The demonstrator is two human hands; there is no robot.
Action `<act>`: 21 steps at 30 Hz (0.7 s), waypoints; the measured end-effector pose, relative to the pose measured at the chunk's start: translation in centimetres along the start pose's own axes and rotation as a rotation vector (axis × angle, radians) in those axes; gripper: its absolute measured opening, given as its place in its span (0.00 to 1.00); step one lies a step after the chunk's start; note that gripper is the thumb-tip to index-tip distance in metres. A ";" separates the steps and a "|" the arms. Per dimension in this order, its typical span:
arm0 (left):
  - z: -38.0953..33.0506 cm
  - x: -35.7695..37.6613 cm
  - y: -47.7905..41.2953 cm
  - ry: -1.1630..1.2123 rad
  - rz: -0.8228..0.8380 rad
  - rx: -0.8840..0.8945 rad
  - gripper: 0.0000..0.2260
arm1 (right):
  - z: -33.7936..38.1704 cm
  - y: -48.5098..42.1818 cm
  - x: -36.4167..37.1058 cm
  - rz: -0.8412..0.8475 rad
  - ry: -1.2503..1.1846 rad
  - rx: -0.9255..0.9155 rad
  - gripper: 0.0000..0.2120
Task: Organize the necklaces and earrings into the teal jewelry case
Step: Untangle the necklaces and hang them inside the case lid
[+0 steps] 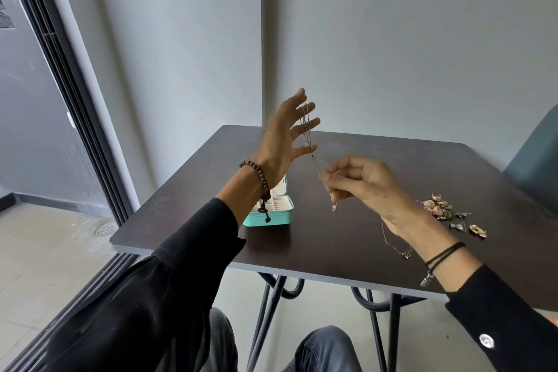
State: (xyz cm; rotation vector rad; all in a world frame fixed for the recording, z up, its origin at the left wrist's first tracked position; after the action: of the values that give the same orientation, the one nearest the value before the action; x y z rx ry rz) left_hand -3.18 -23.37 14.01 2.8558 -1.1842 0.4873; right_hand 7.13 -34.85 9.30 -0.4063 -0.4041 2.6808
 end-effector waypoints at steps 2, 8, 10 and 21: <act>0.4 0.2 0.3 -0.113 0.025 0.016 0.24 | 1.2 -0.1 -0.3 -0.015 -0.019 -0.051 0.07; 2.4 1.6 1.4 -0.233 0.135 -0.033 0.30 | 3.9 -1.1 -1.1 -0.063 -0.042 -0.164 0.05; 2.7 1.8 1.7 -0.216 0.142 -0.042 0.29 | 3.9 -1.4 -1.6 -0.099 -0.046 -0.169 0.05; 4.2 2.6 3.0 -0.233 0.166 -0.115 0.25 | 1.5 -0.9 -3.2 -0.262 -0.008 -0.088 0.10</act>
State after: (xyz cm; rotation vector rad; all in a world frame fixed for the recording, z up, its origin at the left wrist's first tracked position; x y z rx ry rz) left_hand -2.39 -27.82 10.46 2.7876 -1.4406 0.0849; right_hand 9.76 -35.73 11.65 -0.3422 -0.5397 2.4178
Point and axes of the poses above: each hand's wrist, its own y-axis away from the middle knuckle, its own x-axis out of the palm, z = x × y, the point moved 8 cm from there along -y, towards the middle knuckle, and after that the axes turned 6 degrees about -x, right-handed, at the moved point
